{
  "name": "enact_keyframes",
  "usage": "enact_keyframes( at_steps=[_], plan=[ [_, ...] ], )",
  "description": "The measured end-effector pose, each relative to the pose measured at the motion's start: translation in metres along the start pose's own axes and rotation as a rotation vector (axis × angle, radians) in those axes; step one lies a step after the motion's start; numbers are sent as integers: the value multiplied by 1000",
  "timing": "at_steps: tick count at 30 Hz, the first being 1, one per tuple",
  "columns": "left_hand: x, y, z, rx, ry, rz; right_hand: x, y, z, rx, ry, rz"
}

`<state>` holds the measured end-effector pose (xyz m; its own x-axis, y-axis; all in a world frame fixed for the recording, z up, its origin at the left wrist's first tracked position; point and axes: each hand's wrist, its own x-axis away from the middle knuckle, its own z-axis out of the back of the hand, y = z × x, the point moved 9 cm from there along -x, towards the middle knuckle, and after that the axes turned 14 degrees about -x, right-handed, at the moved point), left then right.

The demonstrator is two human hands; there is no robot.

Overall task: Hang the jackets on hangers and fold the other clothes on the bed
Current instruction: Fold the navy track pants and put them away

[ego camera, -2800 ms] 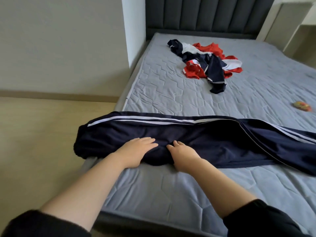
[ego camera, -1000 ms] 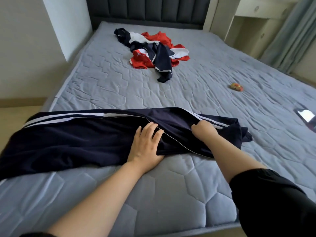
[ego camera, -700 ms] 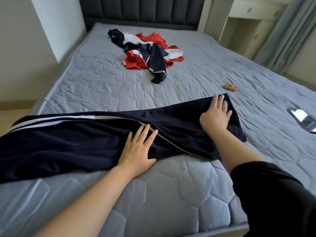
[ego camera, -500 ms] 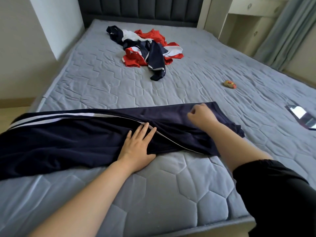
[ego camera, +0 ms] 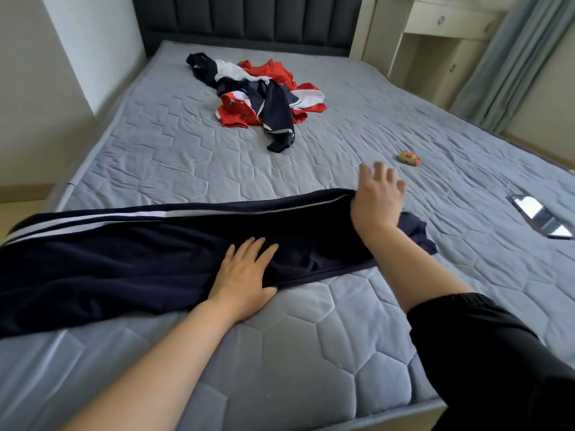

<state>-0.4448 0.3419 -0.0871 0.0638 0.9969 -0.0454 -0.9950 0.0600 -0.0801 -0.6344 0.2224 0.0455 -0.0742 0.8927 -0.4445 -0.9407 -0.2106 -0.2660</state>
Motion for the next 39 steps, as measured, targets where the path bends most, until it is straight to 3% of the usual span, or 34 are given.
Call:
enact_keyframes(
  at_steps=[3,6,14,20,23,24,27,29,31,34,37,39],
  plan=[
    [0,1,0,12,-36,-18,-6,55,9,-264,134,-288],
    [1,0,0,33,-53,-14,9,100,-1,-370,179,-523],
    [-19,3,12,106,-66,74,44,163,-34,-507,80,-848],
    [-33,60,20,-36,-75,-85,61,175,-46,-746,54,-1107],
    [-39,68,25,-28,-56,-57,58,172,-57,-1001,-14,-1101],
    [-40,71,29,-56,-30,-63,56,173,-53,-1045,37,-1083],
    [-39,86,41,-125,80,-161,48,179,-4,-961,418,-909],
    [-39,91,40,-151,71,-219,51,178,10,-894,495,-841],
    [-39,91,25,-159,-64,-235,60,186,-9,-833,371,-902],
    [-40,88,11,-40,-260,-229,73,192,-33,-473,52,-948],
    [-52,69,26,375,-114,-86,52,171,-23,-331,47,-726],
    [-57,42,44,416,112,27,34,147,-21,-348,65,-556]
  ],
)
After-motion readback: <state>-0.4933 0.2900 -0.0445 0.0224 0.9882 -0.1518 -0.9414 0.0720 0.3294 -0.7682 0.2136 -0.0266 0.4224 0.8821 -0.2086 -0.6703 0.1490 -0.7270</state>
